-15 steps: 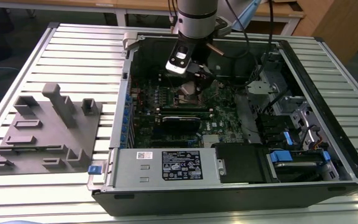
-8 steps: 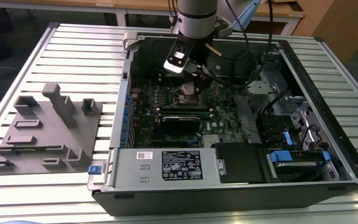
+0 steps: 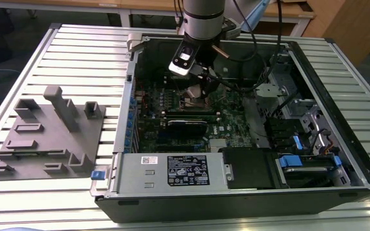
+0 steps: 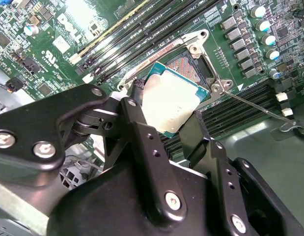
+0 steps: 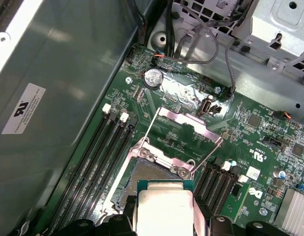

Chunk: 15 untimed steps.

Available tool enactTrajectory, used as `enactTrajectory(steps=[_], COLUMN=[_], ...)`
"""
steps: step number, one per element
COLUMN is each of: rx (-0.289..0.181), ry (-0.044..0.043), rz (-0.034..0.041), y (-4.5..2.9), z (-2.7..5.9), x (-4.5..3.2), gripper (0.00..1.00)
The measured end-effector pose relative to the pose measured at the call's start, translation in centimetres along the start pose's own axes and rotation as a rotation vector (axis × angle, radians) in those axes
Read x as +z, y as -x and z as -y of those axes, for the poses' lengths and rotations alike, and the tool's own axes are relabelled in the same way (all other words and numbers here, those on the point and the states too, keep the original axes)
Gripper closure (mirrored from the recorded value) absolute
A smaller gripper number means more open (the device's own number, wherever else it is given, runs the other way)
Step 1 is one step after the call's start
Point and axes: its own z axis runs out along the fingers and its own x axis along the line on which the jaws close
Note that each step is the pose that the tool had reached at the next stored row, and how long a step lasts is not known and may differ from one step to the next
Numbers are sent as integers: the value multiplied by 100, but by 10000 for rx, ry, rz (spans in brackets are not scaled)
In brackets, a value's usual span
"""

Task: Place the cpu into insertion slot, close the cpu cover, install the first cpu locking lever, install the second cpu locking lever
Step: 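Place the cpu into insertion slot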

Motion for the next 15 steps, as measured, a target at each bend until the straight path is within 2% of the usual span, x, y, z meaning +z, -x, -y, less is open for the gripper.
enactTrajectory(steps=[15], rx=[78], ry=[-3], rz=[8], y=[-1], z=[2], x=[22], gripper=[46])
